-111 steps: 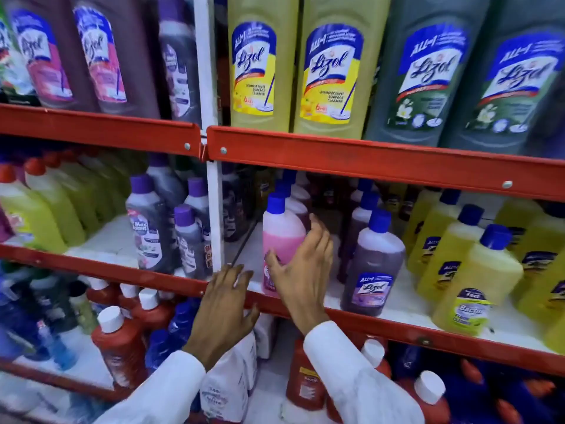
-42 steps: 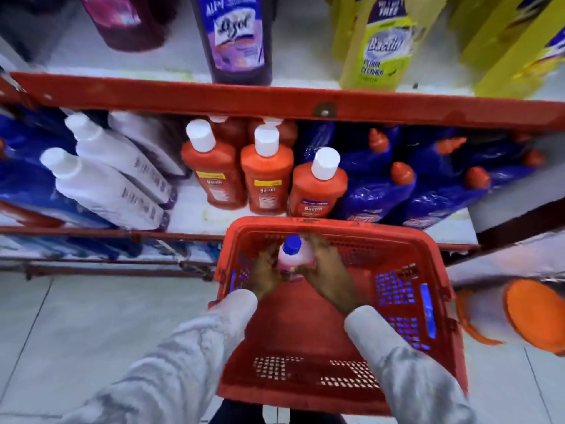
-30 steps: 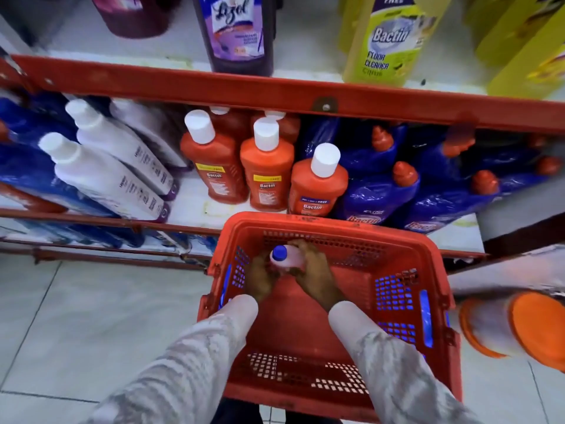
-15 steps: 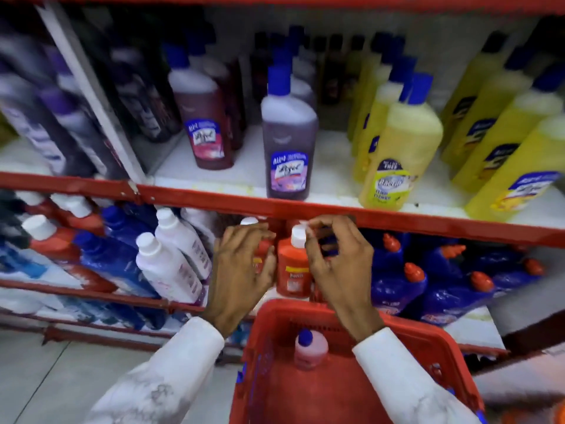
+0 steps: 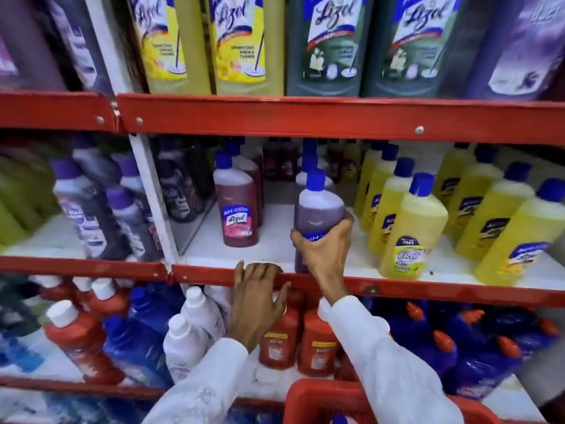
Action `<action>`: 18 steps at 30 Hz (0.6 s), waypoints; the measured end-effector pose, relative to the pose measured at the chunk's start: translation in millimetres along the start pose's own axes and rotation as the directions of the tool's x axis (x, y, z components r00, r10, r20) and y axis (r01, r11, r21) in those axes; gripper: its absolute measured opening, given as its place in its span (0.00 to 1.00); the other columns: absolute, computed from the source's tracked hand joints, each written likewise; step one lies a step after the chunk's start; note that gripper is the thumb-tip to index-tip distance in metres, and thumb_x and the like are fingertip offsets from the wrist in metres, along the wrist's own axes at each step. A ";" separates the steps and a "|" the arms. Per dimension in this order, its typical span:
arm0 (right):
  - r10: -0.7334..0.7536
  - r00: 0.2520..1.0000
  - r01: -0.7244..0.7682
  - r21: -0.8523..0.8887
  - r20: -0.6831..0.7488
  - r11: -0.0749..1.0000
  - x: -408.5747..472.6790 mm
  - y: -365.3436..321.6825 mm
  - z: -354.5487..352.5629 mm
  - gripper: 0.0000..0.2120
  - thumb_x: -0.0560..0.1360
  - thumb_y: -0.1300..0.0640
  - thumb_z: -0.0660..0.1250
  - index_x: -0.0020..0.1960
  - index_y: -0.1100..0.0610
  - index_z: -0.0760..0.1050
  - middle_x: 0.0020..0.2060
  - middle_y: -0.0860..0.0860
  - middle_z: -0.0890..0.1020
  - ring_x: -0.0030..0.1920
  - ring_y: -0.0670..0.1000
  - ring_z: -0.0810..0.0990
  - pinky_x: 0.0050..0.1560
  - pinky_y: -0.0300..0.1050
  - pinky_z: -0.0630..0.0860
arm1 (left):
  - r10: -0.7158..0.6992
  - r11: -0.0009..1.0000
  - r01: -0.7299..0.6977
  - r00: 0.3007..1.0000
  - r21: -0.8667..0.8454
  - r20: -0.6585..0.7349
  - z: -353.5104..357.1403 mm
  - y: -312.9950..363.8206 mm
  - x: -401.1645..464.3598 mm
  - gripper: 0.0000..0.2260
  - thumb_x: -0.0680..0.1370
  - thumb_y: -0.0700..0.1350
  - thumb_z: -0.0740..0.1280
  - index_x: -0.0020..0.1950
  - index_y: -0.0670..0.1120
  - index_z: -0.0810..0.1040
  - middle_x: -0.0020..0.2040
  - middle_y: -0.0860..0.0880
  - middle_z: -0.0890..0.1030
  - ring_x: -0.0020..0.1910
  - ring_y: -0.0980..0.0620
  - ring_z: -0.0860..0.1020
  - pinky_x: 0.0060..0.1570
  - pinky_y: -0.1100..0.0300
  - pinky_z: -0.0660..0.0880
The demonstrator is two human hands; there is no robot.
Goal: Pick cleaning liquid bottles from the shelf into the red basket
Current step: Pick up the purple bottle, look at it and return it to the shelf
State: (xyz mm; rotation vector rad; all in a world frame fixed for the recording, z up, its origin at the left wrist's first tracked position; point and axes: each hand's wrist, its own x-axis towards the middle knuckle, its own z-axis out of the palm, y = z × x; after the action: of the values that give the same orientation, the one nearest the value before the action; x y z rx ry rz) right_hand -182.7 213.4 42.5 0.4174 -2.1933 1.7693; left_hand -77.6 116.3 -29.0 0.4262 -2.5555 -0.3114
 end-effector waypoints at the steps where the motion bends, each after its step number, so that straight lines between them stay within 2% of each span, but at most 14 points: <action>1: 0.005 1.000 -0.006 0.022 0.012 1.000 3.2 -0.8 -3.0 0.46 0.58 0.54 0.84 0.69 0.62 0.64 0.62 0.58 0.76 0.59 0.57 0.77 0.53 0.40 0.74 | 0.010 1.000 -0.010 1.000 -0.002 -0.002 0.6 -1.4 -0.9 0.12 0.75 0.55 0.63 0.54 0.51 0.76 0.51 0.50 0.82 0.54 0.46 0.77 0.67 0.42 0.63; 3: 0.026 1.000 -0.027 0.068 0.012 0.997 7.0 -2.1 -10.3 0.45 0.58 0.52 0.83 0.67 0.61 0.64 0.60 0.57 0.77 0.58 0.57 0.78 0.48 0.37 0.73 | 0.026 1.000 -0.026 1.000 -0.005 -0.008 0.6 -3.8 -1.5 0.12 0.74 0.54 0.65 0.54 0.52 0.75 0.52 0.51 0.81 0.54 0.46 0.76 0.66 0.45 0.64; 6: 0.035 0.999 -0.034 0.265 0.003 0.964 12.0 -12.6 -25.1 0.40 0.54 0.46 0.78 0.61 0.56 0.67 0.54 0.55 0.78 0.51 0.57 0.80 0.44 0.43 0.77 | 0.040 0.999 -0.040 0.999 -0.010 -0.022 0.1 -4.8 -1.5 0.13 0.73 0.54 0.67 0.55 0.53 0.74 0.53 0.51 0.81 0.54 0.47 0.76 0.65 0.49 0.61; 8: 0.012 0.995 -0.063 0.527 0.099 0.848 16.1 -22.3 -38.0 0.36 0.54 0.51 0.78 0.59 0.58 0.71 0.47 0.55 0.81 0.44 0.55 0.80 0.43 0.49 0.79 | 0.054 0.998 -0.055 0.998 -0.018 -0.028 1.2 -5.4 -2.2 0.13 0.72 0.53 0.67 0.55 0.53 0.74 0.53 0.51 0.81 0.54 0.48 0.76 0.64 0.50 0.62; 10: -0.044 0.965 -0.170 0.746 0.258 0.644 17.4 -33.9 -51.8 0.29 0.54 0.54 0.77 0.54 0.59 0.78 0.40 0.53 0.82 0.39 0.54 0.79 0.43 0.49 0.77 | 0.051 0.998 -0.052 0.998 -0.028 -0.023 2.4 -7.1 -2.5 0.13 0.72 0.53 0.67 0.56 0.53 0.75 0.53 0.52 0.81 0.54 0.48 0.76 0.65 0.50 0.62; 12: -0.171 0.856 -0.394 0.830 0.488 0.394 15.3 -47.4 -62.8 0.26 0.55 0.51 0.78 0.52 0.57 0.80 0.39 0.54 0.80 0.37 0.55 0.79 0.42 0.48 0.77 | 0.055 0.998 -0.056 0.998 -0.033 -0.020 3.3 -8.2 -1.4 0.15 0.71 0.52 0.67 0.56 0.53 0.76 0.53 0.51 0.82 0.54 0.48 0.76 0.65 0.51 0.62; 14: -0.367 0.687 -0.593 0.776 0.627 0.217 11.9 -59.0 -68.8 0.30 0.60 0.47 0.75 0.58 0.59 0.73 0.43 0.55 0.76 0.38 0.55 0.78 0.42 0.48 0.76 | 0.067 0.997 -0.068 0.997 -0.042 -0.024 4.8 -9.3 -0.6 0.16 0.69 0.51 0.67 0.55 0.52 0.77 0.52 0.50 0.82 0.53 0.46 0.77 0.63 0.50 0.64; 15: -0.443 0.613 -0.657 0.733 0.654 0.174 9.9 -63.4 -69.7 0.32 0.62 0.47 0.73 0.60 0.60 0.70 0.44 0.55 0.74 0.38 0.55 0.77 0.41 0.48 0.74 | 0.065 0.997 -0.066 0.998 -0.048 -0.022 5.6 -10.6 -0.8 0.16 0.68 0.51 0.67 0.55 0.52 0.78 0.53 0.50 0.83 0.53 0.46 0.77 0.63 0.48 0.65; 16: -0.488 0.569 -0.690 0.707 0.662 0.155 8.2 -68.5 -71.0 0.32 0.63 0.46 0.71 0.61 0.60 0.68 0.44 0.54 0.73 0.37 0.54 0.77 0.41 0.48 0.73 | 0.056 0.997 -0.057 0.998 -0.052 -0.012 6.2 -11.3 -0.6 0.16 0.69 0.51 0.66 0.56 0.52 0.78 0.54 0.50 0.83 0.54 0.45 0.77 0.63 0.46 0.67; 18: -0.545 0.518 -0.718 0.681 0.659 0.141 6.6 -75.5 -74.7 0.32 0.64 0.46 0.69 0.62 0.62 0.68 0.45 0.55 0.75 0.38 0.55 0.79 0.41 0.49 0.74 | 0.029 0.998 -0.028 1.000 -0.059 0.011 7.1 -12.7 -0.9 0.16 0.71 0.52 0.66 0.58 0.53 0.78 0.56 0.51 0.83 0.56 0.46 0.77 0.65 0.43 0.68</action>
State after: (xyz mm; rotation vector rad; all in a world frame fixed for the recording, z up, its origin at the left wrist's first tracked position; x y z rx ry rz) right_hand -155.2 270.9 127.7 1.8660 -0.5452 3.5188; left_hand -77.7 105.8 -39.1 0.3667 -2.5543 -0.3789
